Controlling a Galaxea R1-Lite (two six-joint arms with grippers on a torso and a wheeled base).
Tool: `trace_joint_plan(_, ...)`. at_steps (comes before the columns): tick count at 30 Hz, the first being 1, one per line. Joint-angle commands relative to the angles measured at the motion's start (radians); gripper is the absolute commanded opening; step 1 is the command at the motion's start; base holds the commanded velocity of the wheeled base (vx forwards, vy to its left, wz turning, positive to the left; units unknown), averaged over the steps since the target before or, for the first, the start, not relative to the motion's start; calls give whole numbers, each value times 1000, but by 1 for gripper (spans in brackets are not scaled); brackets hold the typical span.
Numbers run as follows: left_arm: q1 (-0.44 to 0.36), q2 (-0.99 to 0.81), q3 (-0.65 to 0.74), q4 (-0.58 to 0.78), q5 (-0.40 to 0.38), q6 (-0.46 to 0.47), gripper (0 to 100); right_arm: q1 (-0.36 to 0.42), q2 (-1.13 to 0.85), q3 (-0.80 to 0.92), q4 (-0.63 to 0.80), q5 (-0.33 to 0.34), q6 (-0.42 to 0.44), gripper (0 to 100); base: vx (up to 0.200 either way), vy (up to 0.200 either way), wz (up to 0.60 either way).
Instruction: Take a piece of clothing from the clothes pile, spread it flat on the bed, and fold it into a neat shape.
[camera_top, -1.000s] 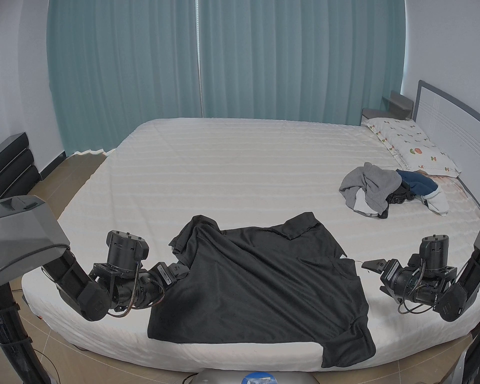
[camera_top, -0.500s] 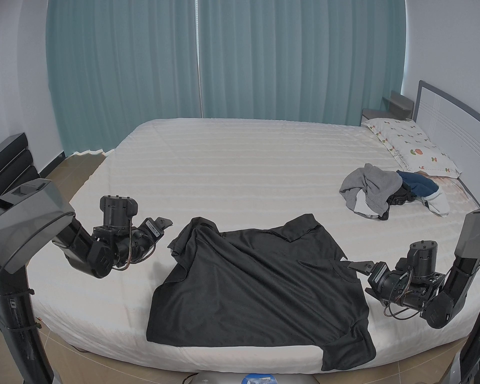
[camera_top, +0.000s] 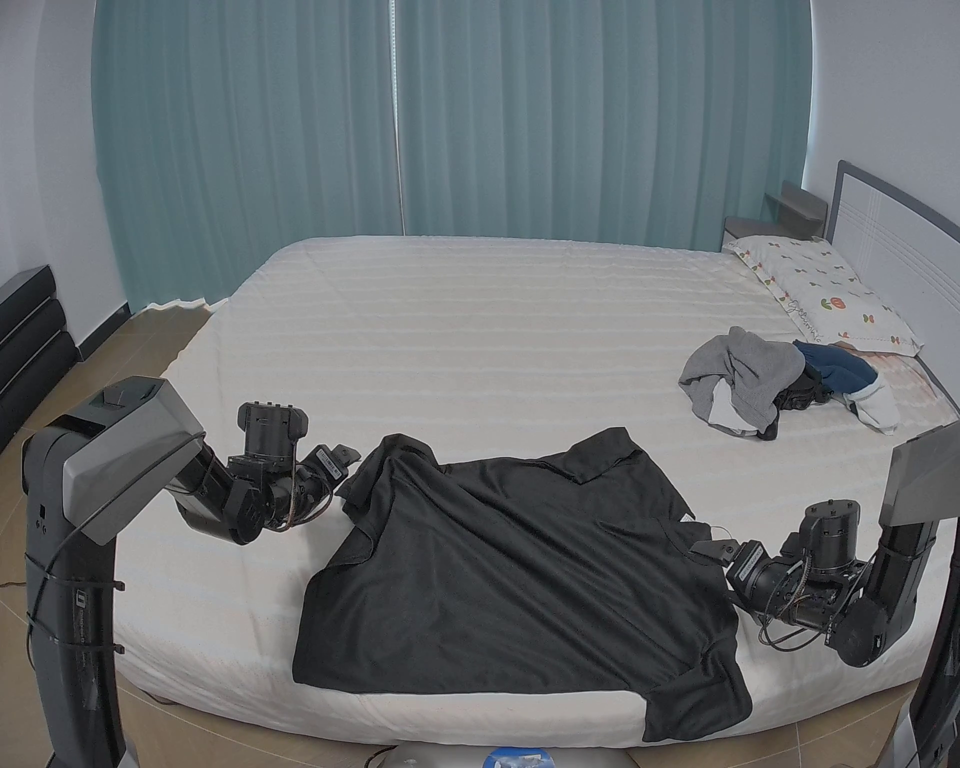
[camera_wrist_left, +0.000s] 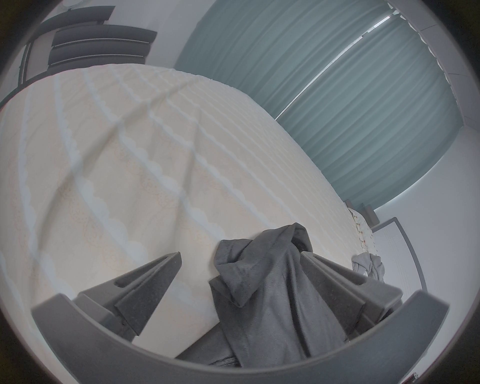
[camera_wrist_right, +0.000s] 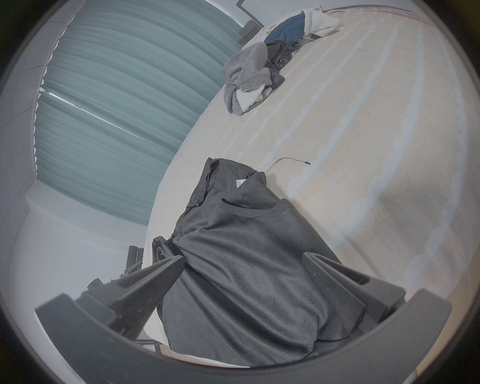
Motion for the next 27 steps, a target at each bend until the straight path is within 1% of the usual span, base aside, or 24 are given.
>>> trace_joint_plan(1, 1, 19, 24, -17, -1, -8, 100, 0, 15, 2, -1, 0, 1, 100, 0, 0, 0)
trace_joint_plan(13, -23, 39, -8, -32, -6, -21, 100, 0, 16, 0, -1, 2, 1, 100, 0, 0, 0)
trace_joint_plan(19, -31, 97, -84, -26, -1, -20, 100, -2, 15, -2, -1, 2, 1, 100, 0, 0, 0)
trace_joint_plan(22, -31, 102, -88, -23, -3, -20, 100, -2, 16, -5, -1, 2, 1, 100, 0, 0, 0)
trace_joint_plan(23, -31, 102, -88, -23, -1, -20, 0, -3, 18, -5, -1, 2, 1, 100, 0, 0, 0)
trace_joint_plan(27, -31, 106, -90, -28, -1, -20, 0, -14, 21, -6, -1, 3, 1, 100, 0, 0, 0)
